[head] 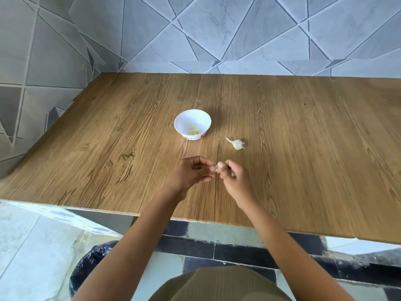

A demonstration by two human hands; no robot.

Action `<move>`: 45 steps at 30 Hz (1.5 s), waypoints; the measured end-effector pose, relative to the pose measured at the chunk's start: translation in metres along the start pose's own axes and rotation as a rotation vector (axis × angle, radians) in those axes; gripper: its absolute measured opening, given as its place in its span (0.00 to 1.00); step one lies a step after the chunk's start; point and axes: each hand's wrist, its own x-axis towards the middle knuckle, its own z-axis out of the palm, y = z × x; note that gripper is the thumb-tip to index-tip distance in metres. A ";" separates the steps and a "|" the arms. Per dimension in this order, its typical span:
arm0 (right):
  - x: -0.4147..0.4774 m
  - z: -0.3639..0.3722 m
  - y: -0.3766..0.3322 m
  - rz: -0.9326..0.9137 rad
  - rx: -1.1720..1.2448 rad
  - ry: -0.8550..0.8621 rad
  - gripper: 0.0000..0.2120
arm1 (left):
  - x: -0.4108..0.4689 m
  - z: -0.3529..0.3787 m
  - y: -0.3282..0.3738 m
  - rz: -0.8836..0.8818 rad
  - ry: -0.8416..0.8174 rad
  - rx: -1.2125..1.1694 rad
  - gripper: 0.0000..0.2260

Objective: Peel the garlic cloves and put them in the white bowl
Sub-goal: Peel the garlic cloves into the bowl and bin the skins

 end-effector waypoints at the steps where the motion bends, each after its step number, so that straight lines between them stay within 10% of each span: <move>1: 0.000 -0.001 -0.001 0.050 0.023 -0.018 0.14 | -0.001 0.000 0.000 0.016 -0.007 0.017 0.05; 8: 0.002 -0.002 0.001 0.232 0.143 -0.051 0.15 | -0.006 0.003 -0.006 0.187 0.035 0.176 0.07; 27: 0.007 0.007 0.020 -0.023 -0.202 0.046 0.06 | 0.003 -0.010 -0.023 0.140 0.289 0.288 0.05; 45: -0.002 0.006 0.008 -0.011 0.189 0.082 0.05 | -0.001 -0.004 -0.018 0.132 0.220 0.230 0.03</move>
